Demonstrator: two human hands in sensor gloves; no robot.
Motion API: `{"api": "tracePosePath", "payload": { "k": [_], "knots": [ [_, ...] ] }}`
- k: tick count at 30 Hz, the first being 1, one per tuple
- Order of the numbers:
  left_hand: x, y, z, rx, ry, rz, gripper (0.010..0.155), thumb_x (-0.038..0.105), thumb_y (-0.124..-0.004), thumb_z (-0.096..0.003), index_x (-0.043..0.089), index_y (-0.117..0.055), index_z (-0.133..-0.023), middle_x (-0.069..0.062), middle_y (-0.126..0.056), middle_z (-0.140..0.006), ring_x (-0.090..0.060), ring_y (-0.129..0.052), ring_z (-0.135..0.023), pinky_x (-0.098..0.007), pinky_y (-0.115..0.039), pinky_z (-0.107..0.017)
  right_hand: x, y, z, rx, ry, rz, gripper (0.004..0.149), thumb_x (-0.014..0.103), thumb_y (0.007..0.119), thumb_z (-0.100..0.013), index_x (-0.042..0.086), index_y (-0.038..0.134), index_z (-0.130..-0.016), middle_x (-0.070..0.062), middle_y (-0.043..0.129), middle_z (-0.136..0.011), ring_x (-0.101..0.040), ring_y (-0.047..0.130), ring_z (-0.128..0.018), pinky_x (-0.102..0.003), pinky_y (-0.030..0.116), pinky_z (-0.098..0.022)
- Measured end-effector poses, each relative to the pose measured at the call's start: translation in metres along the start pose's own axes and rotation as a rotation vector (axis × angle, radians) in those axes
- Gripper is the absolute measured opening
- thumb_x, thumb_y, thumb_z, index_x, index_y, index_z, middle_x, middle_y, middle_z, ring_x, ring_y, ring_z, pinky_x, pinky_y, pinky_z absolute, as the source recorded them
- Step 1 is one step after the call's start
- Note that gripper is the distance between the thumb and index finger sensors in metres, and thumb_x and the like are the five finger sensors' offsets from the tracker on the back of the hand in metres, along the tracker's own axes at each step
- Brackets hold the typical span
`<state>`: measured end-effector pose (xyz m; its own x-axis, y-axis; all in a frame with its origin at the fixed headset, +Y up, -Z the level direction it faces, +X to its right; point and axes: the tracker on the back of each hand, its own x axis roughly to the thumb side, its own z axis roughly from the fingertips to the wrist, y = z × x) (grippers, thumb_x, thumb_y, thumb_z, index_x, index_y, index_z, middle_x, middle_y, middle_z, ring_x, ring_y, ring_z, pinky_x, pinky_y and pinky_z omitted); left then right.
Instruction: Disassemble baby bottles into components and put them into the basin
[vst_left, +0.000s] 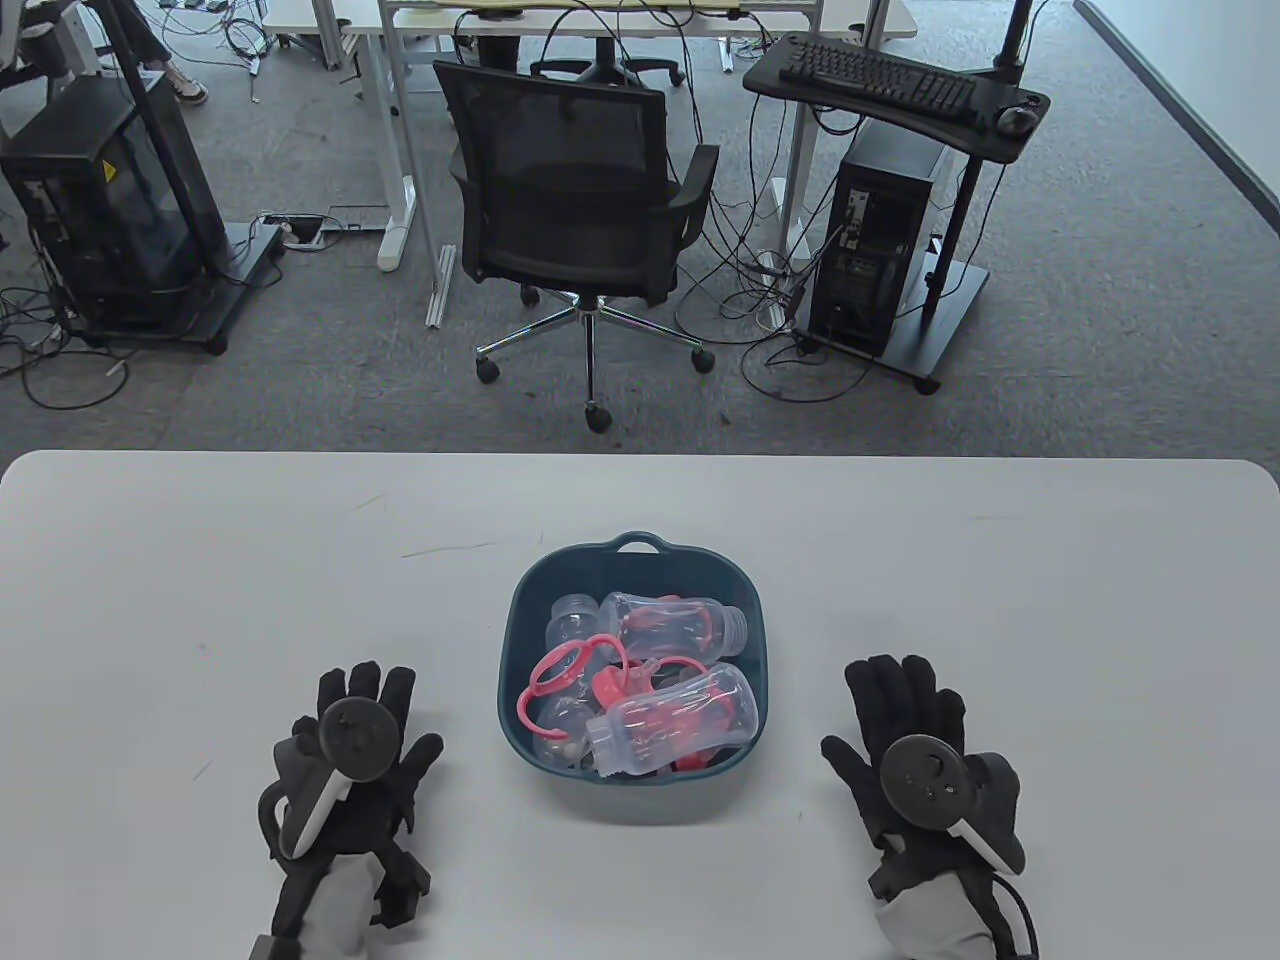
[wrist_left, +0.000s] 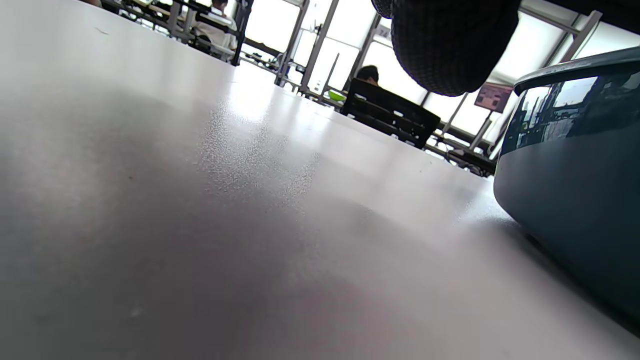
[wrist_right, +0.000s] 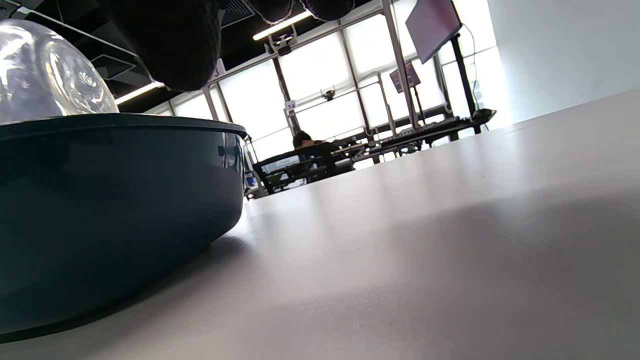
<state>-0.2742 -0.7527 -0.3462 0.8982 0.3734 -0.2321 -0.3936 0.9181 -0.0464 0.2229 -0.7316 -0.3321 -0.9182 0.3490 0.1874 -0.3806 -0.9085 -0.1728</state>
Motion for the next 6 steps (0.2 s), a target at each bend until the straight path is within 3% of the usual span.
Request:
{"api": "tracePosePath", "payload": {
  "k": [6],
  "knots": [
    [0.001, 0.0006, 0.0004, 0.008, -0.007, -0.013, 0.074, 0.053, -0.075, -0.048, 0.049, -0.03, -0.107, 0.015, -0.011, -0.116, -0.019, -0.001, -0.116, -0.055, -0.01, -0.081, -0.0018, -0.0015, 0.0013, -0.003, 0.004, -0.02, 0.074, 0.042, 0.077, -0.055, 0.02, 0.035, -0.113, -0.012, 0.032, -0.119, -0.038, 0.016, -0.107, -0.063, 0.021, -0.073]
  ]
}}
